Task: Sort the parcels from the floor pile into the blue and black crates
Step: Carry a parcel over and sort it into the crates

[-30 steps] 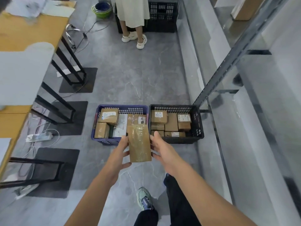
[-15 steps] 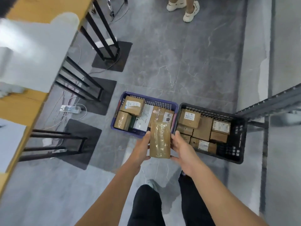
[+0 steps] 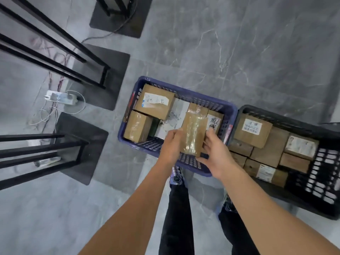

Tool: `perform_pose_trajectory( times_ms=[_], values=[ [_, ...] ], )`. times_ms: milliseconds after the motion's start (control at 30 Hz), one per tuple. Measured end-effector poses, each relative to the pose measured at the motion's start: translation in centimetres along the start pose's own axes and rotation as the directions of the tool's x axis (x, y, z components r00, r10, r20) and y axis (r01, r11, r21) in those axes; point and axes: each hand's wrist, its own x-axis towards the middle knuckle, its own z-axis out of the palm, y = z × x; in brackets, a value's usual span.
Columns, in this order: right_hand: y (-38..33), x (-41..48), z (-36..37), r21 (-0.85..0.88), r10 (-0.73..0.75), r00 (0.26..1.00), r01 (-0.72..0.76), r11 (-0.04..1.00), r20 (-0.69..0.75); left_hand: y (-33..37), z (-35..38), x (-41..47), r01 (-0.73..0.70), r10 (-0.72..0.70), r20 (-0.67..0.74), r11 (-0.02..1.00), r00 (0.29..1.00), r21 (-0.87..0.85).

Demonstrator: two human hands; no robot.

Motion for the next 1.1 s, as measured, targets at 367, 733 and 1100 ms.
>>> perform_pose_trajectory(
  times_ms=[367, 733, 1100],
  values=[
    [1.4, 18.4, 4.3, 0.067, -0.025, 0.997, 0.029, 0.997, -0.072, -3.1, 0.5, 17.1, 0.113, -0.112, 0.019, 0.978, 0.994, -0.175],
    [1.5, 24.2, 5.8, 0.147, -0.044, 0.996, 0.055, 0.988, -0.077, -5.0, 1.4, 21.1, 0.160, -0.250, -0.129, 0.862, 0.960, -0.481],
    [1.4, 24.8, 6.1, 0.162, -0.062, 0.998, 0.065, 0.985, -0.028, -3.9, 0.9, 21.2, 0.149, -0.290, -0.040, 0.599, 0.956, -0.787]
  ],
)
